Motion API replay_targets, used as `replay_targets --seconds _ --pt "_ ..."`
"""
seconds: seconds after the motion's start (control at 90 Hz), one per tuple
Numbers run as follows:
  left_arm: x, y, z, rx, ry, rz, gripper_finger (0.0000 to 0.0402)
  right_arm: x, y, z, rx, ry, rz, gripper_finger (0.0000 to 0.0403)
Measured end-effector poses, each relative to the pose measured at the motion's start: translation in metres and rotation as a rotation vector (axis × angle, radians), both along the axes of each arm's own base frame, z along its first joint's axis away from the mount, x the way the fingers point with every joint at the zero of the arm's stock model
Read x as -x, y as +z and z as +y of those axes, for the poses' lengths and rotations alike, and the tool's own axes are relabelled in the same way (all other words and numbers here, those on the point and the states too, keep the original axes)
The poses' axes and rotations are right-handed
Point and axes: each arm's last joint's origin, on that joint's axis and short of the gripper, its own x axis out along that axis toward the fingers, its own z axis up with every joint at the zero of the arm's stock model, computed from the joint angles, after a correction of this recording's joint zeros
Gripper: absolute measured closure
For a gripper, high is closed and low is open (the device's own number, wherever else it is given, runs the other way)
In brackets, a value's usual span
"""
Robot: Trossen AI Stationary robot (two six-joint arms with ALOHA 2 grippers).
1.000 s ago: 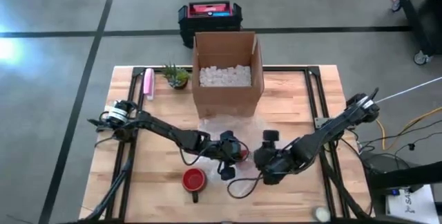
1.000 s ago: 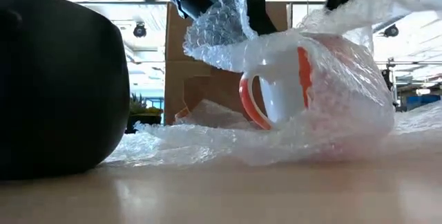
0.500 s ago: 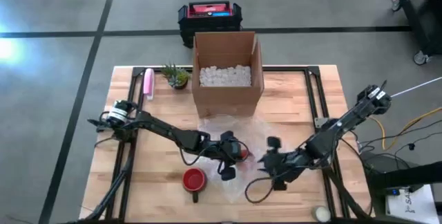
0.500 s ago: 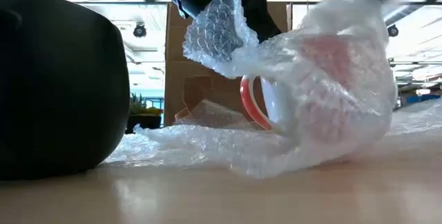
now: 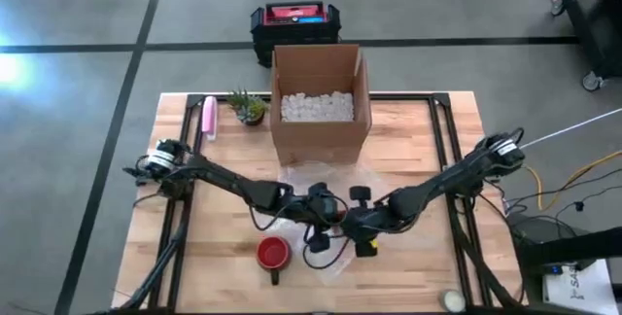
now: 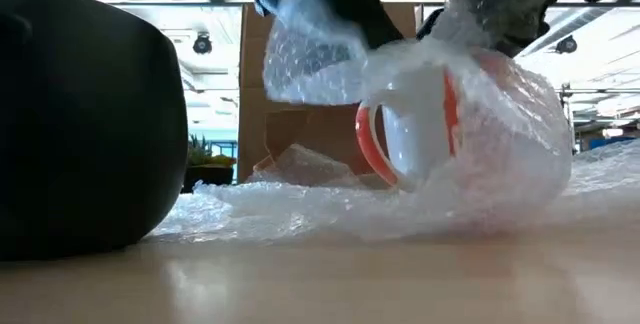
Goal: Wrap mug
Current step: Wrap the orange mug with the bubble wrap on top
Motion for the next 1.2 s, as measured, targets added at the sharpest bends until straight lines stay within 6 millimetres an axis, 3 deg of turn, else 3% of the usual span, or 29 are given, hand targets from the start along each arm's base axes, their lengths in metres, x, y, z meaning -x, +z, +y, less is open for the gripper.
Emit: replay_targets --seconds 0.189,0.278,0.356,0.433,0.511,0.722,0.967,1.067,1.2 --pt "0.039 0.029 0.005 0.053 0.066 0.161 0.0381 -0.004 0.001 0.001 0.006 0.01 -0.004 0.0401" --pt "0.055 0.026 0.006 0.049 0.113 0.296 0.0381 -0.003 0.001 0.0 0.016 0.016 -0.001 0.0402" --pt "0.061 0.007 0.004 0.031 0.127 0.381 0.0381 -0.003 0.001 0.0 0.022 0.029 -0.003 0.0401" --pt "0.055 -0.011 0.0 0.056 0.101 0.344 0.0381 -0.003 0.001 0.0 0.023 0.029 -0.004 0.0401" --pt "0.043 -0.016 -0.003 0.079 0.064 0.238 0.0381 -0.004 0.001 0.0 0.024 0.027 -0.005 0.0401" --pt "0.021 0.001 -0.011 0.082 -0.006 0.006 0.0381 -0.004 0.0 -0.001 0.026 0.026 -0.004 0.04" --pt "-0.01 -0.029 -0.007 0.043 0.006 0.022 0.0381 -0.004 0.002 0.0 0.02 0.035 -0.013 0.04" --pt "-0.019 -0.037 -0.006 0.04 0.028 0.032 0.0381 0.0 0.017 0.0 -0.003 0.051 0.006 0.04" --pt "-0.021 -0.038 -0.006 0.036 0.033 0.034 0.0381 0.005 0.053 -0.001 -0.054 0.056 -0.011 0.04"
